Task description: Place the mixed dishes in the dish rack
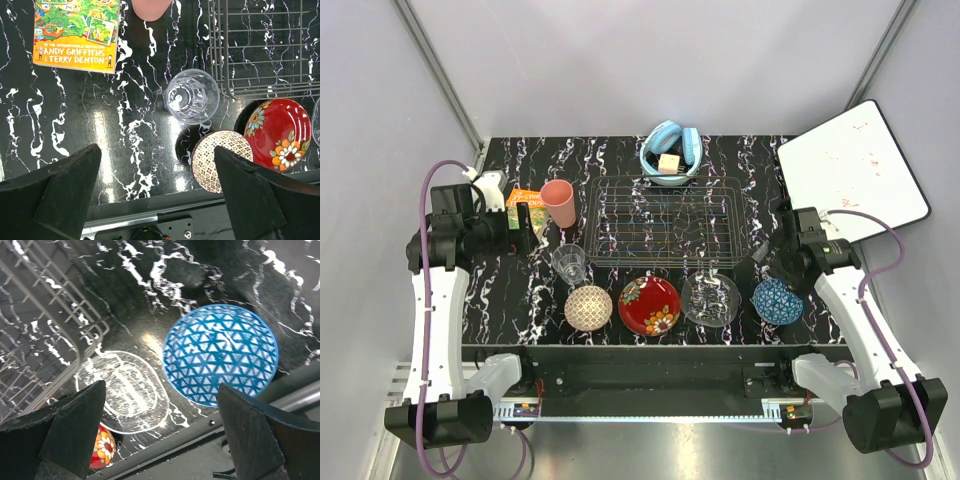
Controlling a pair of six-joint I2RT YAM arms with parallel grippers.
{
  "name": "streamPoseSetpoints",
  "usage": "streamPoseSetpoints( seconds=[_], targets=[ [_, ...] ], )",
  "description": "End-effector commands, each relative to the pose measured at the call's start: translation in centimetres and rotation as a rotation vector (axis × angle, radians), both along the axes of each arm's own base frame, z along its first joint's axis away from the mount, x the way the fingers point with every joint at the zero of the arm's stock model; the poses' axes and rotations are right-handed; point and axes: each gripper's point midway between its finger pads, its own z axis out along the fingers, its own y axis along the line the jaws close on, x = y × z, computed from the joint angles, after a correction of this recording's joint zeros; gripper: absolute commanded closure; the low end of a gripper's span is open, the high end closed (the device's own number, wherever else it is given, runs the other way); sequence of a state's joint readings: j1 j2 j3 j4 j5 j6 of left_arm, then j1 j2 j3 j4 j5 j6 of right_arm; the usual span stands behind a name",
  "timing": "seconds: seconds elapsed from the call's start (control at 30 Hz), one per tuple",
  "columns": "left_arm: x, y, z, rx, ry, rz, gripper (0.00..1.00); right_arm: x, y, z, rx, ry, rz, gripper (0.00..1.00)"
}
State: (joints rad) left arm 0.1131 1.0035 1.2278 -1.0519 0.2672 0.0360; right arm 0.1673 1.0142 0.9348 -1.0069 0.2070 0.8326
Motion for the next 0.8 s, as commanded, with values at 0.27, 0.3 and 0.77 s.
streamPoseSetpoints(
  seconds=[0.27, 0.3, 0.77],
  targets=[
    [0.5, 0.5, 1.5, 0.05, -0.089, -0.017, 0.01, -2.9, -0.4, -1.7, 0.059, -0.02, -0.134, 0.0],
    [0.5, 0.4, 1.6, 0.049, -0.092, -0.025, 0.01, -3.0, -0.5, -1.8, 0.06, -0.023, -0.149, 0.0],
    [0.7, 0.5, 1.3, 0.064, -0.085, -0.045, 0.01, -7.9, -1.9, -2.0, 0.034, 0.124, -0.286, 0.05]
  ],
)
